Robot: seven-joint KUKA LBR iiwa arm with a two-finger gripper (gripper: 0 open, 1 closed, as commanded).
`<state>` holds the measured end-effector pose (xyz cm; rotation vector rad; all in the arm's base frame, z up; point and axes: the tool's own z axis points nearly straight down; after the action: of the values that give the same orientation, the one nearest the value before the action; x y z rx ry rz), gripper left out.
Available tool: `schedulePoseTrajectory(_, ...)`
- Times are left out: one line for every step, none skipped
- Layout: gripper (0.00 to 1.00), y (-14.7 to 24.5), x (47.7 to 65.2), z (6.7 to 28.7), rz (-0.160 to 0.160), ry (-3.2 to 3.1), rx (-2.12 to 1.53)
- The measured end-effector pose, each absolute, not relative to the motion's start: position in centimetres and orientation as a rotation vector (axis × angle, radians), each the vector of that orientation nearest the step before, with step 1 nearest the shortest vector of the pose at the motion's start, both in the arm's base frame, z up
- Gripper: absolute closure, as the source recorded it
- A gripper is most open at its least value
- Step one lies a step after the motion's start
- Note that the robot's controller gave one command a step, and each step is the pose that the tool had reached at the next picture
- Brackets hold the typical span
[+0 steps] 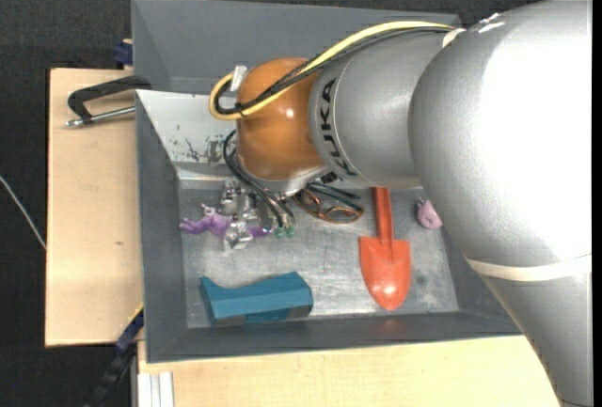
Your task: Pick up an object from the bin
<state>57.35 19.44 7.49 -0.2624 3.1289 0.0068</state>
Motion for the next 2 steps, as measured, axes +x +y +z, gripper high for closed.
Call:
schedulePoseTrajectory(1.0, 19.4, 57.4, 7.5, 0.007, 3.129, -0.262)
schedulePoseTrajectory(1.0, 19.0, 56.9, 12.2, 0.002, 3.131, -0.288)
